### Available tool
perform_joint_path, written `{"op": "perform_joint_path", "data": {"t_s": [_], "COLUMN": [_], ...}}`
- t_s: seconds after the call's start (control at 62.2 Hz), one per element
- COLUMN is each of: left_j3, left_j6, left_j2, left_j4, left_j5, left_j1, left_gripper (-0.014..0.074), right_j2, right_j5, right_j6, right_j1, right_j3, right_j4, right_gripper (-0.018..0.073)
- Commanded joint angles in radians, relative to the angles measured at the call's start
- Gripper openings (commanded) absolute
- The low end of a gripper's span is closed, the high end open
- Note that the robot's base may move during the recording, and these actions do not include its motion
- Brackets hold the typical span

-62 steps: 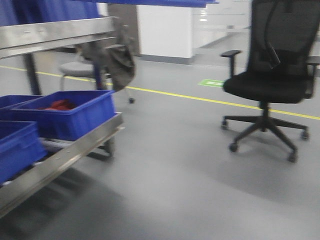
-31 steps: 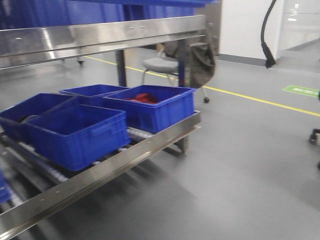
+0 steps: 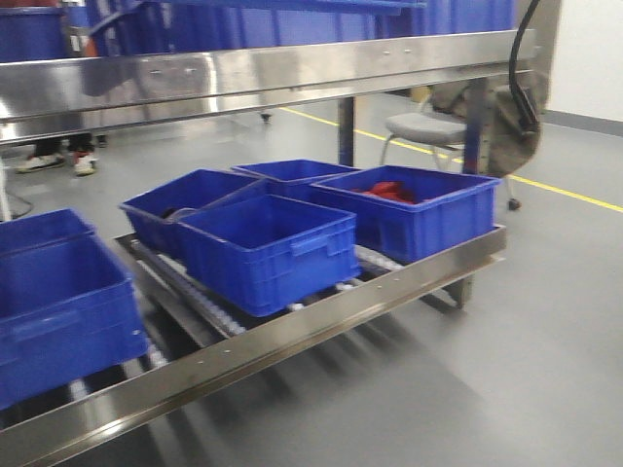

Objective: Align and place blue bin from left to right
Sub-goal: 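Drive up to the second shelf of blue bins holding the bin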

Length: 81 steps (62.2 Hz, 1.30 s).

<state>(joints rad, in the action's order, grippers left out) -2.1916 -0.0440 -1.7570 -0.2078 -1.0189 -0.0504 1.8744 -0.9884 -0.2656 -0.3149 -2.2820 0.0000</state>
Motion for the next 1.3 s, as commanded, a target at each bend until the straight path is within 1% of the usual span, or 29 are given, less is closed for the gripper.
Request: {"op": "perform_joint_path", "data": {"t_s": [0.0, 1.287], "left_j3": [-0.023, -0.023], "left_j6": [0.017, 0.017], "left_j2": [0.025, 0.025], "left_j4": [-0.078, -0.078], "left_j5": [0.097, 0.097], "left_j1": [-0.015, -0.015], "left_gripper": [-0.0111, -0.0111], "right_j2": [-0.031, -0.031], "right_j5": [0.212, 0.212], "right_j6": [0.042, 0.042], "right_j1": [-0.014, -0.014], "right_j3": [-0.011, -0.011], "right_j4": [0.056, 0.058], "right_gripper": [-0.0153, -0.0153]}}
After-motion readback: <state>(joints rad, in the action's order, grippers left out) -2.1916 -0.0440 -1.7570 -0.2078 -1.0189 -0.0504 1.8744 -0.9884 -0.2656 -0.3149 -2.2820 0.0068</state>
